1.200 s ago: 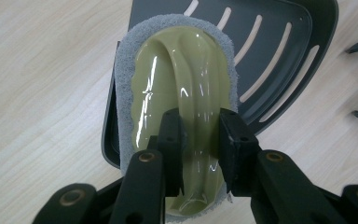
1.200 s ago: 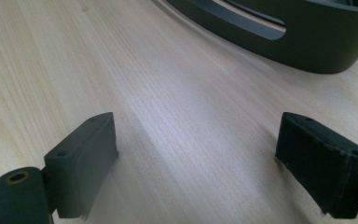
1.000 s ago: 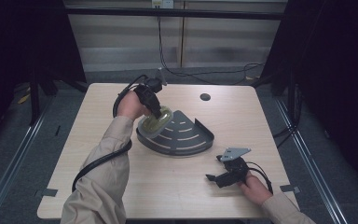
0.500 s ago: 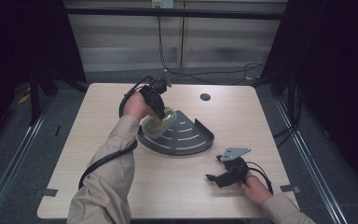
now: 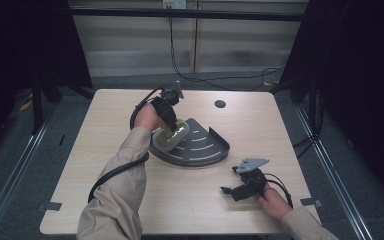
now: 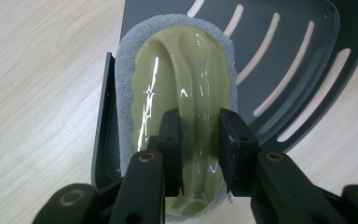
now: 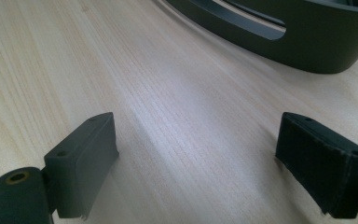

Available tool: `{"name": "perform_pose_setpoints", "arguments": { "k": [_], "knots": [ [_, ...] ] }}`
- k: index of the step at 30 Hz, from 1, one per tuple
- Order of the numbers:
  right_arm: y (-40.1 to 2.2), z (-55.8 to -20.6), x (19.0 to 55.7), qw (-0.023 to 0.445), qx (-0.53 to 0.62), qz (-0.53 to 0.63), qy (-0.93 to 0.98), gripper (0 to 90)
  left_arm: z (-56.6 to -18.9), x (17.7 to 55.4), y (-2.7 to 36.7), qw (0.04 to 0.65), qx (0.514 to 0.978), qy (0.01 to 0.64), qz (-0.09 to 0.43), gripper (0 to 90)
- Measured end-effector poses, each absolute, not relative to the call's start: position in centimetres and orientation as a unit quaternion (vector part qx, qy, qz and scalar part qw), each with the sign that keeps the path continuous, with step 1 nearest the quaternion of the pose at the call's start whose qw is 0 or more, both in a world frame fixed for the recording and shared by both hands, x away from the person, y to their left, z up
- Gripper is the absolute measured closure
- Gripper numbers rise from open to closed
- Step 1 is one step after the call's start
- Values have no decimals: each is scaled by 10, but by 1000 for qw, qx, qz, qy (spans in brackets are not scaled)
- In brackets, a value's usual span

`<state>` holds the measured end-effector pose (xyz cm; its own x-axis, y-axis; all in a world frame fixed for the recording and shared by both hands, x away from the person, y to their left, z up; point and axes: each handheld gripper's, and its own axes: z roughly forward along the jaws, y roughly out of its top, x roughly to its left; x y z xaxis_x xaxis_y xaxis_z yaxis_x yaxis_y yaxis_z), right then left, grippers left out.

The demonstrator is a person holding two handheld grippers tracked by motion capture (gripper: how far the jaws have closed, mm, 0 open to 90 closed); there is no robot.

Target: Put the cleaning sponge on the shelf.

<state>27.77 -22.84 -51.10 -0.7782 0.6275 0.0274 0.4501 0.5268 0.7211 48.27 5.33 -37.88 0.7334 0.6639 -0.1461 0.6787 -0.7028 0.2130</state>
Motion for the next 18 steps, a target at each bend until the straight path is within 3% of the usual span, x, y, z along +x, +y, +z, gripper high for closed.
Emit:
{"name": "perform_pose_setpoints", "arguments": {
  "k": [18],
  "knots": [
    [-228, -511, 278, 119, 312, 375, 865, 120, -397, 490, 53, 121, 923, 365, -30, 722]
  ]
}}
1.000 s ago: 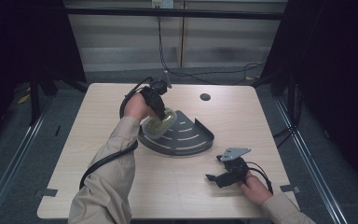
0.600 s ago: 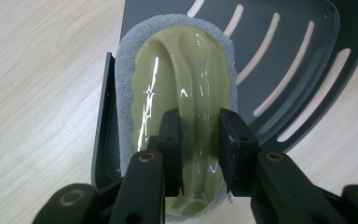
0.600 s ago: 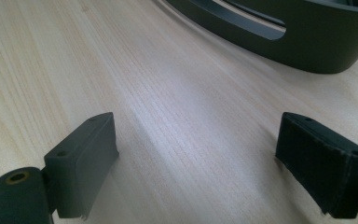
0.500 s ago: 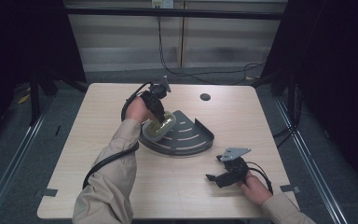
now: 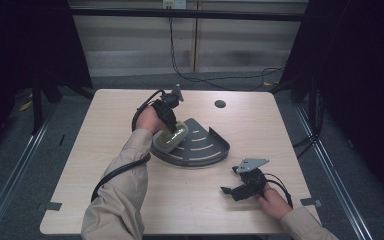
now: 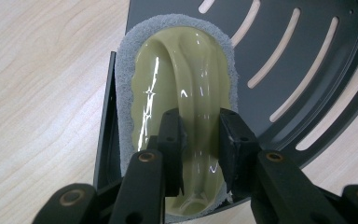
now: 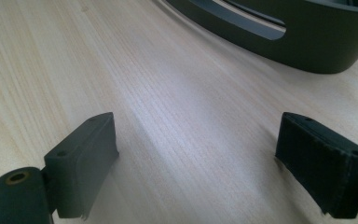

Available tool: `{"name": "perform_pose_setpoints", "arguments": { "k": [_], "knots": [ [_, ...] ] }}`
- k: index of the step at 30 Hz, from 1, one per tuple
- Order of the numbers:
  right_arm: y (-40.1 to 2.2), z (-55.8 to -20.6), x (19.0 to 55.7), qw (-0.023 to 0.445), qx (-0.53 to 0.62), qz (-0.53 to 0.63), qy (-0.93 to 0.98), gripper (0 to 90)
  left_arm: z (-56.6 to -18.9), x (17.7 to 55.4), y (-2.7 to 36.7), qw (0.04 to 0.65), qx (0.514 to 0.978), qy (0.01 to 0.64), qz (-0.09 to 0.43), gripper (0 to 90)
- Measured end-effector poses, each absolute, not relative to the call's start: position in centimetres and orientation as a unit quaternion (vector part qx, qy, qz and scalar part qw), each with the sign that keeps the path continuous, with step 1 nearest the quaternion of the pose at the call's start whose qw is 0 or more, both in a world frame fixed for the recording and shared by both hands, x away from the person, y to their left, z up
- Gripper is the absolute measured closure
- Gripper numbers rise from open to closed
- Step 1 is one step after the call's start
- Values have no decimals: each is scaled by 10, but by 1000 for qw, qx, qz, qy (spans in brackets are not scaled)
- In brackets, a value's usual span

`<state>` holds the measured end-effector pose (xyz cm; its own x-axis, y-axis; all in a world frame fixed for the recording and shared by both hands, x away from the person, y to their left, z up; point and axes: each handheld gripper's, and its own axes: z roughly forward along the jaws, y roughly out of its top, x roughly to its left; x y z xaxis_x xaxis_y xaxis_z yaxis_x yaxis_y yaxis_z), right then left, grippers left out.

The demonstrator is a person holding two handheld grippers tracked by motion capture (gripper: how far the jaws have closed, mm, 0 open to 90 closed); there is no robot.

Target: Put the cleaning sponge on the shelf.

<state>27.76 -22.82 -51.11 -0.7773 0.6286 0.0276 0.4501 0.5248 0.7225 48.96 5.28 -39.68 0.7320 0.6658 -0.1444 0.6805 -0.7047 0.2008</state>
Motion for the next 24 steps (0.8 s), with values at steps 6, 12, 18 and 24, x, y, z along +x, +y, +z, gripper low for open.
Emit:
{"name": "perform_pose_setpoints", "arguments": {
  "k": [6, 12, 18, 24],
  "knots": [
    [-228, -511, 278, 119, 312, 375, 865, 120, -402, 491, 53, 121, 923, 364, -29, 722],
    [-228, -511, 278, 119, 312, 375, 865, 120, -407, 492, 56, 119, 921, 369, -34, 722],
    [-228, -511, 278, 119, 312, 375, 865, 120, -411, 494, 57, 120, 920, 371, -38, 721],
    [-228, -511, 278, 119, 312, 375, 865, 120, -415, 493, 55, 115, 921, 370, -39, 721]
  ]
}}
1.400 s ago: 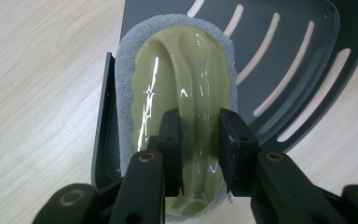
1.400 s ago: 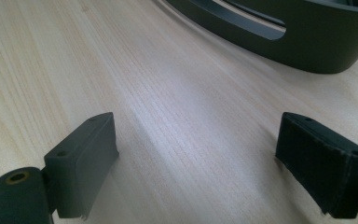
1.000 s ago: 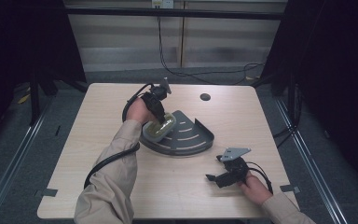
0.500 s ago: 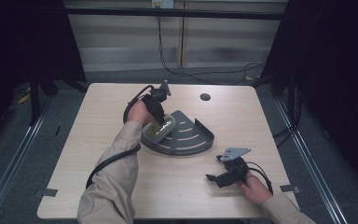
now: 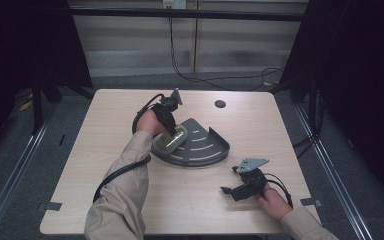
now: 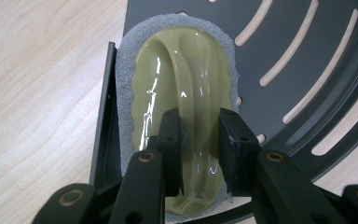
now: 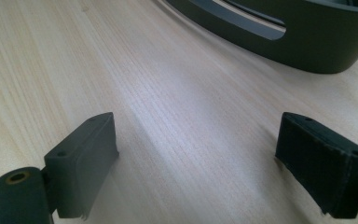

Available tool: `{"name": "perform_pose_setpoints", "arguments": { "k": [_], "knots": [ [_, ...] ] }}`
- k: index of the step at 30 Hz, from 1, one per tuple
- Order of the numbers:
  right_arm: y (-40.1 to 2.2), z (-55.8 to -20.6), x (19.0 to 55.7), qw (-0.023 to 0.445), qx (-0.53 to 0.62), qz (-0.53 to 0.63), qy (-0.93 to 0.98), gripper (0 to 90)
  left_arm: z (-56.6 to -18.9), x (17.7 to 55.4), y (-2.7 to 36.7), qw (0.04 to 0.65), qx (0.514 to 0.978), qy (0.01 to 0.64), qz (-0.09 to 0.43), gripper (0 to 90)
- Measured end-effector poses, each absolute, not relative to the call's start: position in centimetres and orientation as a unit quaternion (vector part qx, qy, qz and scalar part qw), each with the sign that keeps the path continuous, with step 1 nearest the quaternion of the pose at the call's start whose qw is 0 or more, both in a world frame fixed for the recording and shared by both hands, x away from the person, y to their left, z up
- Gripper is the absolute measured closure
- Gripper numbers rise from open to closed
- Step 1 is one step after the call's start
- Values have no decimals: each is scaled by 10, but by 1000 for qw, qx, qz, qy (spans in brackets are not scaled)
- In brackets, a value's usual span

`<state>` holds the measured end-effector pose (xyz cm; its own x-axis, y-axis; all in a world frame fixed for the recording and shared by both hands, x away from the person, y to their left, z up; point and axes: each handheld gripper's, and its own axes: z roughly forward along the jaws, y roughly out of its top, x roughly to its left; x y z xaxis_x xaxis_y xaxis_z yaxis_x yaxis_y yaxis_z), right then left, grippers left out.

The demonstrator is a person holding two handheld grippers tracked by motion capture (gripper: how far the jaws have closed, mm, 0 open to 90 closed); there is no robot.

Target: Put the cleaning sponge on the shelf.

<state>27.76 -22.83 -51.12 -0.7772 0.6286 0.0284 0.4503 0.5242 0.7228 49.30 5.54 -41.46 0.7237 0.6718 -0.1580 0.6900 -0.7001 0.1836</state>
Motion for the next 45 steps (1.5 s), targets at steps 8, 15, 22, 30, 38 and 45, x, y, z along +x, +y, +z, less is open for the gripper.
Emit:
{"name": "perform_pose_setpoints", "arguments": {
  "k": [8, 15, 22, 30, 38, 45],
  "knots": [
    [-228, -511, 278, 119, 312, 375, 865, 120, -418, 493, 56, 114, 923, 365, -38, 720],
    [-228, -511, 278, 119, 312, 375, 865, 120, -419, 492, 56, 115, 925, 361, -38, 719],
    [-228, -511, 278, 119, 312, 375, 865, 120, -421, 491, 55, 112, 927, 357, -38, 718],
    [-228, -511, 278, 119, 312, 375, 865, 120, -423, 489, 56, 116, 928, 351, -34, 718],
    [-228, -511, 278, 119, 312, 375, 865, 120, -423, 487, 58, 117, 927, 354, -37, 717],
    [-228, -511, 278, 119, 312, 375, 865, 120, -422, 484, 60, 118, 926, 357, -36, 711]
  ]
}}
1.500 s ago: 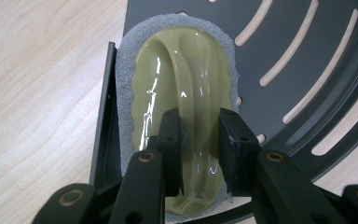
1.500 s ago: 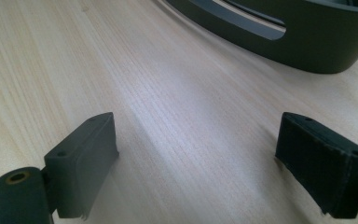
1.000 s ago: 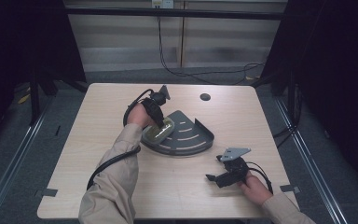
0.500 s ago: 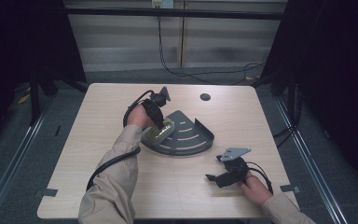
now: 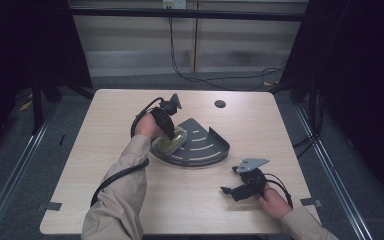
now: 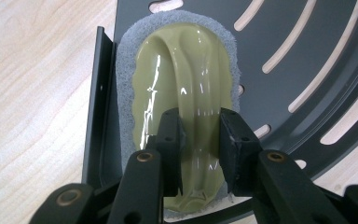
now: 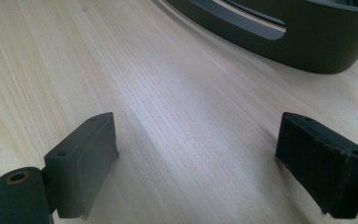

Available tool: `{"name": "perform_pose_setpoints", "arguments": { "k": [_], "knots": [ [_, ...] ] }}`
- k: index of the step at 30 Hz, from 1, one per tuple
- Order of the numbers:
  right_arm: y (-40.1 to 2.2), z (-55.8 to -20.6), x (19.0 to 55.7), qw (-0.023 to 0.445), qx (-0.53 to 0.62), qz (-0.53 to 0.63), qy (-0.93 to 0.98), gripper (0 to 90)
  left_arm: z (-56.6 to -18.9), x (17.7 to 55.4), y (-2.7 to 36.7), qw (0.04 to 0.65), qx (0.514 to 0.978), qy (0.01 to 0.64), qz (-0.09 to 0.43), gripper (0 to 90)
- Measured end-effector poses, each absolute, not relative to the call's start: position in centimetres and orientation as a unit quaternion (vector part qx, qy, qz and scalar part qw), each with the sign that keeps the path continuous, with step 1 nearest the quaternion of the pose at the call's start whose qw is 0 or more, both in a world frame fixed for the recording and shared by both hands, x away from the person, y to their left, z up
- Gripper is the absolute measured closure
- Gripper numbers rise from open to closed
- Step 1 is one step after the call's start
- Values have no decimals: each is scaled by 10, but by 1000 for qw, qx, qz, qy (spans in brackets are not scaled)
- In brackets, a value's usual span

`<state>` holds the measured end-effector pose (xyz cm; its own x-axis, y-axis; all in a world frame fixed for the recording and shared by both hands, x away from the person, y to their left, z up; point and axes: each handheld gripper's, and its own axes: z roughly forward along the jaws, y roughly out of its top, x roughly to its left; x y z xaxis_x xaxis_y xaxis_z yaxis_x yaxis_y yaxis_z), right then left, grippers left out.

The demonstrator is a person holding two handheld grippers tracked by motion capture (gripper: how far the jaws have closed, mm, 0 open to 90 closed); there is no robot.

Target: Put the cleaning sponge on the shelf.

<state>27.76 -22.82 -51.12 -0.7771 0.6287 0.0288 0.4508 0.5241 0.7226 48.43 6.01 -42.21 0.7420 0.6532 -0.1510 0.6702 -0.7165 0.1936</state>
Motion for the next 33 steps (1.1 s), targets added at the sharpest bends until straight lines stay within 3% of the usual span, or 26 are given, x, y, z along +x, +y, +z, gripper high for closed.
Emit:
{"name": "perform_pose_setpoints", "arguments": {
  "k": [10, 22, 33],
  "knots": [
    [-228, -511, 278, 119, 312, 375, 865, 120, -424, 481, 66, 110, 924, 364, -33, 672],
    [-228, -511, 278, 119, 312, 375, 865, 120, -415, 479, 72, 114, 919, 376, -23, 415],
    [-228, -511, 278, 119, 312, 375, 865, 120, -406, 477, 75, 121, 916, 382, -10, 273]
  ]
}}
